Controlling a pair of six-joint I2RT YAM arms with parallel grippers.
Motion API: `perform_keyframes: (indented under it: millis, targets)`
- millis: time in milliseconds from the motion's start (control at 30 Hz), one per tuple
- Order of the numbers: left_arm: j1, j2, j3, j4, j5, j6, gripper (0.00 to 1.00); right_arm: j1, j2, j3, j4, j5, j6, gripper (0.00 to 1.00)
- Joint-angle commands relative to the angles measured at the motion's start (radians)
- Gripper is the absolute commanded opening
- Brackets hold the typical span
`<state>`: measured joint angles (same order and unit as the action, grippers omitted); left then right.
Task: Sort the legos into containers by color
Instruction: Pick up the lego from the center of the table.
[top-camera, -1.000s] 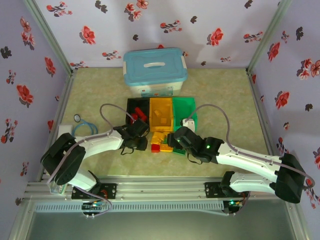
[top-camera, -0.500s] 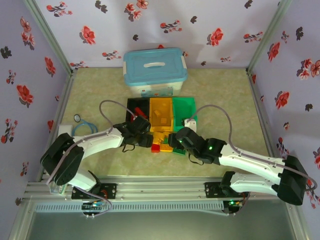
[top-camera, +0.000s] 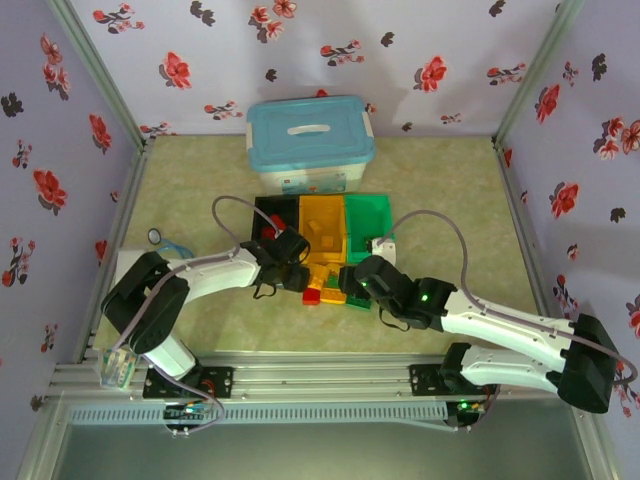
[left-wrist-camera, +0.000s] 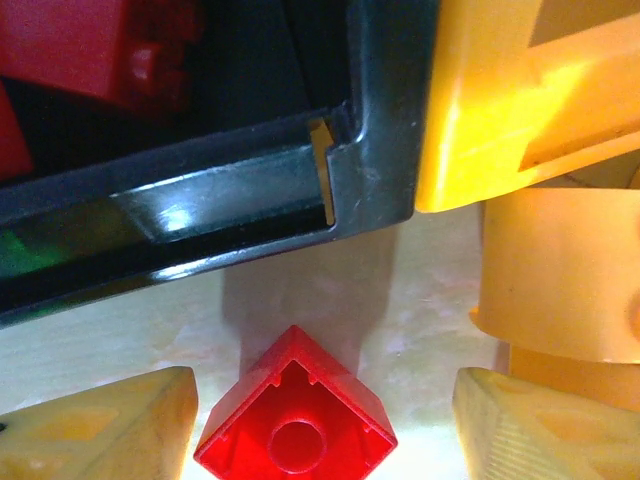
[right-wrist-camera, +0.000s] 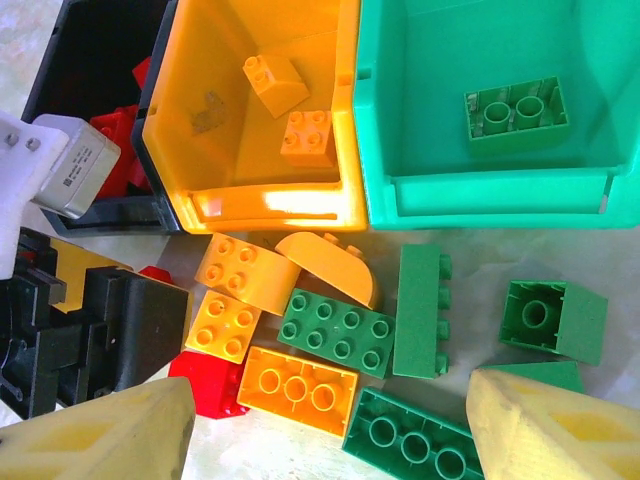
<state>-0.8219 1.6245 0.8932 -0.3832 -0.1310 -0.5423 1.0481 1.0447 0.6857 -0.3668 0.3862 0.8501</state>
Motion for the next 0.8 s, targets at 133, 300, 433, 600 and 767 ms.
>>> perform_keyframes:
  millis: [133,300,433,600,767]
  targets:
    - [0.006,0.012,-0.014,-0.012,-0.012,0.007,0.5,0.004,-0.007,-0.003,-0.011,0.036,0.017,0.72]
    - [0.006,-0.006,0.002,-0.025,-0.013,0.016,0.41,0.003,-0.006,0.005,-0.021,0.039,0.014,0.72]
    - [0.006,-0.036,0.01,-0.047,-0.014,0.021,0.39,0.003,-0.013,-0.002,-0.021,0.039,0.021,0.72]
    - [0.015,-0.12,0.026,-0.079,-0.024,0.029,0.39,0.004,-0.017,-0.015,-0.015,0.039,0.029,0.72]
    - [0.079,-0.199,0.093,-0.115,-0.023,0.074,0.39,0.004,-0.014,-0.015,-0.007,0.035,0.029,0.72]
